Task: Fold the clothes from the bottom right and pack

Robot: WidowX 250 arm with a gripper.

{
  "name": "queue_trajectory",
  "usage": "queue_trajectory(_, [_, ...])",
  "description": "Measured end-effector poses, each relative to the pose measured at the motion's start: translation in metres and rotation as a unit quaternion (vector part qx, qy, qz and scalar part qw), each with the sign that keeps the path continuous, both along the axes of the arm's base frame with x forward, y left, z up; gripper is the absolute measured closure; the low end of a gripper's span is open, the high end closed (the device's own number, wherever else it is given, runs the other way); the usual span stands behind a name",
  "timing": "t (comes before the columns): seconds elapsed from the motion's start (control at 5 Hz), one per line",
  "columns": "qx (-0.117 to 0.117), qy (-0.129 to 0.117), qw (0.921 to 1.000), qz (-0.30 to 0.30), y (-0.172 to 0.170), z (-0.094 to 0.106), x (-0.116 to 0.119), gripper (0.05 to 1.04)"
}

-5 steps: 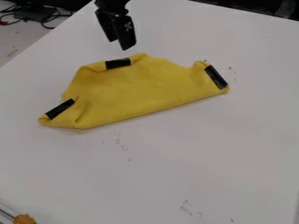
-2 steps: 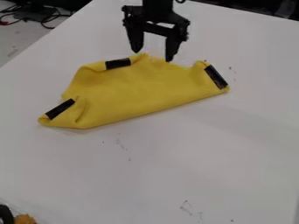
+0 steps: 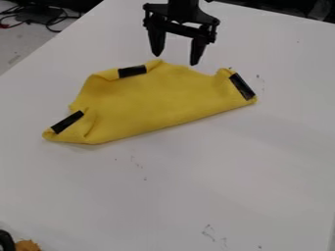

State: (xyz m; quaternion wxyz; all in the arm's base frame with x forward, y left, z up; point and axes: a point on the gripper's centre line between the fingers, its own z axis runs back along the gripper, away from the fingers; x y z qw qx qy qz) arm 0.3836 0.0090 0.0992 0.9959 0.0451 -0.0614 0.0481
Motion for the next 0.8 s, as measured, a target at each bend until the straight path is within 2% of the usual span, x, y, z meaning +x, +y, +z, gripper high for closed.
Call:
queue_trajectory(0.2, [-0.003,0.022,0.9997,0.011,0.004,-0.005,-0.013,0.083])
queue_trajectory(0.6, [-0.014,0.035,0.9984,0.043,-0.009,0.02,-0.079,0.083])
queue_trajectory(0.8, [-0.016,0.033,0.9948,0.095,-0.009,0.029,-0.119,0.083])
